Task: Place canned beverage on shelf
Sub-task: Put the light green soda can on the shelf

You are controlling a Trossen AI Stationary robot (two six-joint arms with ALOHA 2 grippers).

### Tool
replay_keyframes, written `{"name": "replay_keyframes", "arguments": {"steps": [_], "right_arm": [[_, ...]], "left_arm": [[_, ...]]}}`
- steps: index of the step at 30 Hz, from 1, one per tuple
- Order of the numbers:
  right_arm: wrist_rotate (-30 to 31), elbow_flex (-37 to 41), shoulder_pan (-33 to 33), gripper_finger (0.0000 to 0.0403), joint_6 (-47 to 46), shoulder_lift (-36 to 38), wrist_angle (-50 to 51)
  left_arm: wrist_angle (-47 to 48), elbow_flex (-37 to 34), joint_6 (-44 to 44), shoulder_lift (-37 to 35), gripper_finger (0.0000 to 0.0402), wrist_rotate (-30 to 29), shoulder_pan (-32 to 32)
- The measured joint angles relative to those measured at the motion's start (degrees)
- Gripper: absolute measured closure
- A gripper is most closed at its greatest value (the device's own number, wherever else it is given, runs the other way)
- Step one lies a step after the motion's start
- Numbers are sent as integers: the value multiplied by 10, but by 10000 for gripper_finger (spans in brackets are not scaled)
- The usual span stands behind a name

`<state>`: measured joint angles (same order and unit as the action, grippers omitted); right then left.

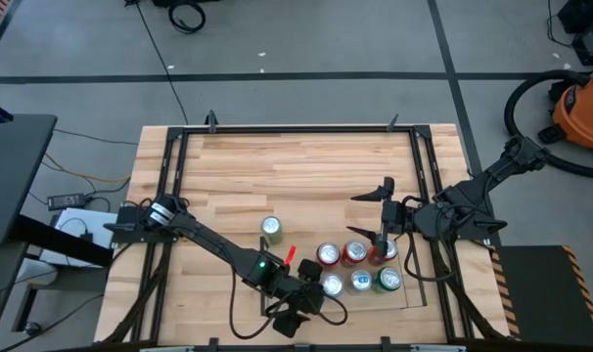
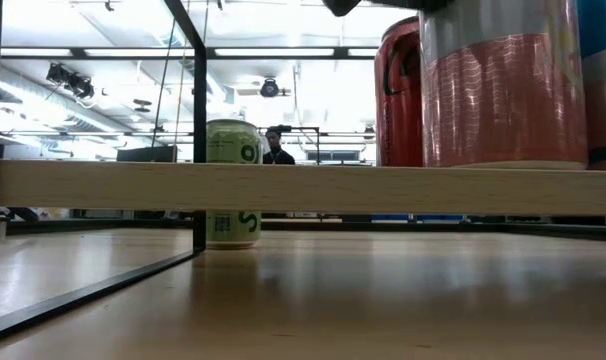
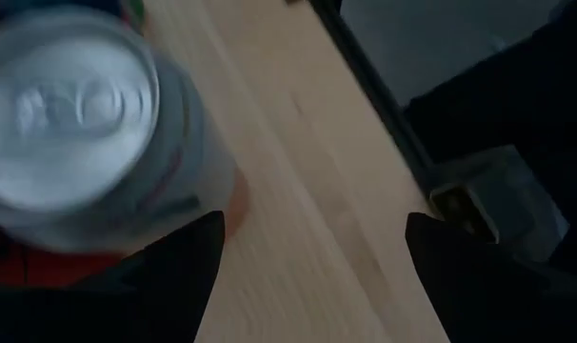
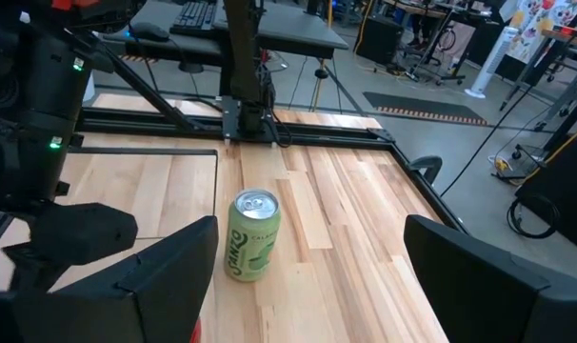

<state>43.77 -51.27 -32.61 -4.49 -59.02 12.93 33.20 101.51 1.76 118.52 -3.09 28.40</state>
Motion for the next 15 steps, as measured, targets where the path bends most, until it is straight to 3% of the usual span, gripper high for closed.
{"name": "replay_keyframes", "arguments": {"steps": [7, 15], "right_arm": [[0, 0, 0, 55, 0, 0, 0], [0, 0, 0, 55, 0, 0, -1]], "left_arm": [[74, 0, 5, -27, 63, -12, 0], [159, 0, 33, -74, 63, -123, -15]]}}
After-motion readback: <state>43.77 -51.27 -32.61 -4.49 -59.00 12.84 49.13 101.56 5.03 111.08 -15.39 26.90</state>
